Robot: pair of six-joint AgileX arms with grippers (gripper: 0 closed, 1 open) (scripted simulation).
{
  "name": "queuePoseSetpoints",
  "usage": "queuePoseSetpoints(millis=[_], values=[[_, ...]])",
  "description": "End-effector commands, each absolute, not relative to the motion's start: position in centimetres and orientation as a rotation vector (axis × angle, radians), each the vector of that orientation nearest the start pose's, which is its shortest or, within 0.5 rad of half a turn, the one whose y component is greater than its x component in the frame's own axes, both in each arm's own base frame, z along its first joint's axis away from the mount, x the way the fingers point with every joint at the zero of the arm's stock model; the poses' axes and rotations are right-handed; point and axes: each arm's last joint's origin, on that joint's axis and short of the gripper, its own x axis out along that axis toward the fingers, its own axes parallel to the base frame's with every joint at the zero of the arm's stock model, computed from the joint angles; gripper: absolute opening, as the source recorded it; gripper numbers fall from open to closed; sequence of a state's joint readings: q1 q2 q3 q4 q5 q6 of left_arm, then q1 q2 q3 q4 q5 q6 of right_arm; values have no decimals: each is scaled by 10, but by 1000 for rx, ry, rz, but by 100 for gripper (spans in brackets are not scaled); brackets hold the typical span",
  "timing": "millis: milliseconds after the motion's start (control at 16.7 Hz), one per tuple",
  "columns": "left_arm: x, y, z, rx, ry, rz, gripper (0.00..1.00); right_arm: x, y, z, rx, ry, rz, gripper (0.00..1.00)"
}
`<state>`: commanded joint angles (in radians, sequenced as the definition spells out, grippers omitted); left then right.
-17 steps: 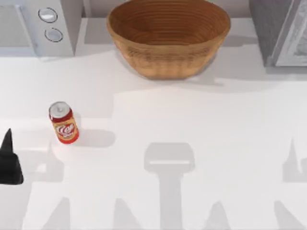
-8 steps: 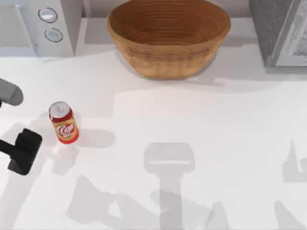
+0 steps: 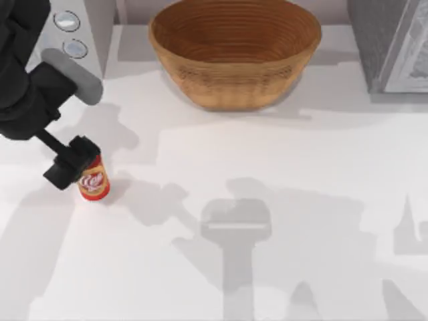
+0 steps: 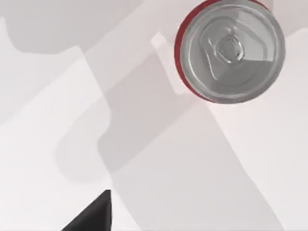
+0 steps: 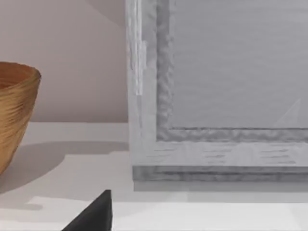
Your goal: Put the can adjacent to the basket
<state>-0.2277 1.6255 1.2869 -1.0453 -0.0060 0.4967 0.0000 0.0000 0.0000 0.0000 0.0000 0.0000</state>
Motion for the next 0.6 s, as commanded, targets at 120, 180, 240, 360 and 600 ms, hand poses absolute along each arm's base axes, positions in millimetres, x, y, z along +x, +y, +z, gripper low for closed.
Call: queuePoseSetpoints(millis=[120, 180, 240, 360, 600], values=[[327, -77, 234, 599, 1385, -568, 100, 106, -1, 160, 0, 0, 0, 100], [338, -82, 230, 609, 1413, -586, 100, 106, -1, 160, 0, 0, 0, 100], [347, -85, 227, 616, 1435, -600, 100, 106, -1, 160, 0, 0, 0, 100], [361, -91, 222, 626, 1464, -620, 100, 106, -1, 160, 0, 0, 0, 100], [367, -94, 220, 630, 1476, -629, 100, 106, -1, 160, 0, 0, 0, 100]])
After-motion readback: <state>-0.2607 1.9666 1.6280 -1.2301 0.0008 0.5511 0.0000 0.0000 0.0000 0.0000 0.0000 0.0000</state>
